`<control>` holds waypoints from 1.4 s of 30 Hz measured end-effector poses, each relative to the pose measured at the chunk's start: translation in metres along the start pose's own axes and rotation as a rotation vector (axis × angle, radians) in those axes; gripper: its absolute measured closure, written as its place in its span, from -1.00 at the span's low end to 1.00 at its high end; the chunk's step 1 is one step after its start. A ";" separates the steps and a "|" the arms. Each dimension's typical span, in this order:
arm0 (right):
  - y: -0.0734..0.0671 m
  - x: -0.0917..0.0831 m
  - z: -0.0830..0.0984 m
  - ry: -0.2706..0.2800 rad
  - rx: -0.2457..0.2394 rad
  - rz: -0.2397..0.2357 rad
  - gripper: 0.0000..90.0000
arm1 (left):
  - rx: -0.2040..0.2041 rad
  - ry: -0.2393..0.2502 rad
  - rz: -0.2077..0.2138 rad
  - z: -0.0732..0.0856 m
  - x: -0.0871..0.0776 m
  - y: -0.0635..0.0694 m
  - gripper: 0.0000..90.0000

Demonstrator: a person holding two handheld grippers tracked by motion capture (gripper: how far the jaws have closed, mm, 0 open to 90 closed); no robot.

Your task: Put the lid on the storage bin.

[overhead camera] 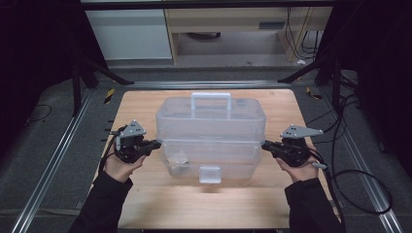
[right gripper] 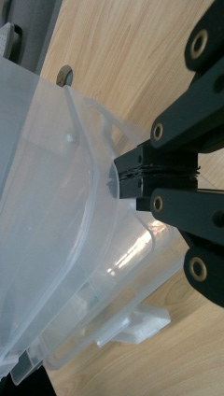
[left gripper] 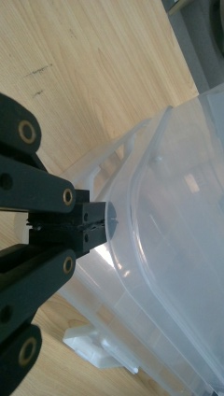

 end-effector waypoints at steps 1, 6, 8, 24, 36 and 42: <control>0.000 0.000 0.000 -0.002 0.001 -0.002 0.97 | -0.001 -0.004 0.000 0.001 0.001 0.000 0.99; 0.000 0.002 0.004 -0.021 -0.007 0.004 0.95 | -0.006 -0.017 -0.003 0.005 0.002 -0.003 0.99; 0.000 0.004 0.005 -0.029 -0.010 0.004 0.95 | -0.009 -0.021 -0.002 0.006 0.002 -0.003 0.99; 0.003 0.008 0.018 -0.083 -0.021 0.022 0.93 | -0.001 -0.096 0.001 0.020 0.018 -0.002 0.99; 0.008 0.008 0.027 -0.107 -0.021 0.042 0.89 | -0.062 -0.139 -0.026 0.032 0.019 -0.015 0.99; 0.023 0.005 0.035 -0.126 -0.010 0.111 0.77 | -0.118 -0.131 -0.068 0.040 0.017 -0.035 0.94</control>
Point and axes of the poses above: each handheld gripper's, and its own axes: x roughly forward along the jaws, z roughly out of its underside, y roughly to its right, the point moved 2 cm from there along x, roughly forward along the jaws
